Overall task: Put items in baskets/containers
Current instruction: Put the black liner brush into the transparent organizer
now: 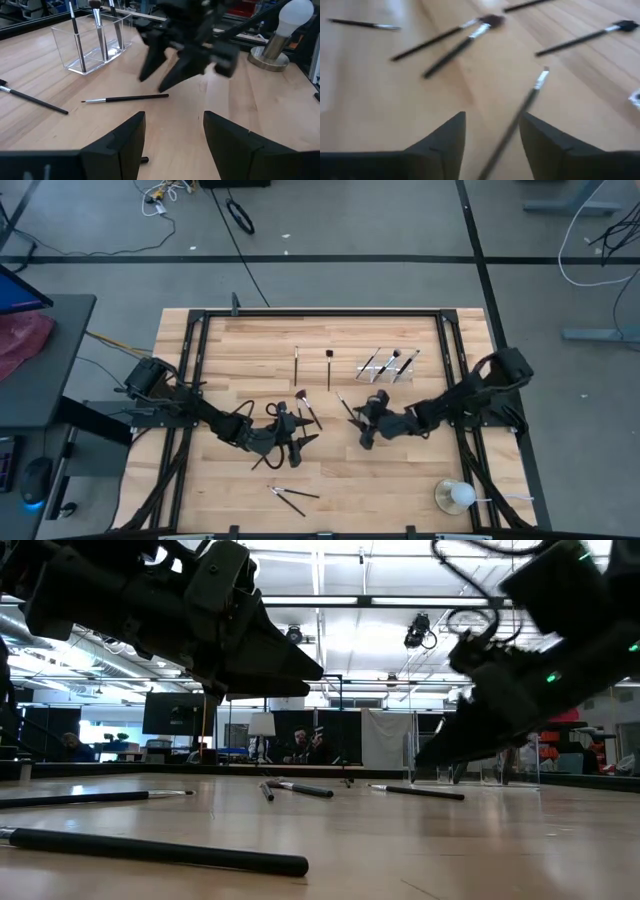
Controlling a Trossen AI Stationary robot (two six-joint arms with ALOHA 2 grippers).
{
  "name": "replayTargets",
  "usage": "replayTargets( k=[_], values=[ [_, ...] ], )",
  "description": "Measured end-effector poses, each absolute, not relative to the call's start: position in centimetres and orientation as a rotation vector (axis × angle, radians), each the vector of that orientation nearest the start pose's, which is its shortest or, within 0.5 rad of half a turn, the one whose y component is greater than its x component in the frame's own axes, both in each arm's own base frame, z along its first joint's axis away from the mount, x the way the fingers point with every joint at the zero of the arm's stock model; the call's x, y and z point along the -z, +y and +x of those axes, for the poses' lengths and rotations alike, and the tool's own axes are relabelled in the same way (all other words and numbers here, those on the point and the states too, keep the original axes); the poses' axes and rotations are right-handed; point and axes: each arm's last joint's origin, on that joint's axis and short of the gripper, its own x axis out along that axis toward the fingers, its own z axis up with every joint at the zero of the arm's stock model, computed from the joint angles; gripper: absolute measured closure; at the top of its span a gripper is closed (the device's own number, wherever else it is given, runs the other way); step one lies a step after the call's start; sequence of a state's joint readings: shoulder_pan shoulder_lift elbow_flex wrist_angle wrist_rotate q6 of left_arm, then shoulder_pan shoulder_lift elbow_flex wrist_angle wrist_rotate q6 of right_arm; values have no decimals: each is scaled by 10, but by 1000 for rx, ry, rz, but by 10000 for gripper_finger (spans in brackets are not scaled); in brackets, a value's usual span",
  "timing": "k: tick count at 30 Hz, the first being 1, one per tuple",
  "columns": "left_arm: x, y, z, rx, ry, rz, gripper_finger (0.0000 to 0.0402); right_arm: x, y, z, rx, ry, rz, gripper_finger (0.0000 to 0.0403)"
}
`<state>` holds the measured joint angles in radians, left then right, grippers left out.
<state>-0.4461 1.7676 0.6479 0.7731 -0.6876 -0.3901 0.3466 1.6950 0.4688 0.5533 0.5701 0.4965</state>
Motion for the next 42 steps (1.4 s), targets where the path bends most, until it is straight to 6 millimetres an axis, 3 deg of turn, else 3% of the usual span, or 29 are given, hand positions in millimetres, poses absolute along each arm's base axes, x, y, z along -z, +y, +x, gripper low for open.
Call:
replayTargets(
  k=[6, 11, 18, 24, 32, 42],
  values=[
    [-138, -120, 294, -292, 241, -199, 193, -77, 66, 268, 423, 594, 144, 214],
    [-137, -120, 294, -293, 240, -207, 193, -65, 58, 272, 471, 624, 154, 266],
    [-137, -120, 294, -294, 239, -213, 193, -60, 52, 269, 522, 678, 199, 382],
    [-137, -121, 294, -292, 240, -208, 193, -63, 58, 267, 481, 693, 176, 389],
    [-137, -122, 294, -268, 248, -186, 193, -92, 87, 258, 311, 615, 134, 396],
    [-148, -126, 296, -170, 168, -128, 193, -166, 130, 263, -22, 75, 54, 396]
  ],
)
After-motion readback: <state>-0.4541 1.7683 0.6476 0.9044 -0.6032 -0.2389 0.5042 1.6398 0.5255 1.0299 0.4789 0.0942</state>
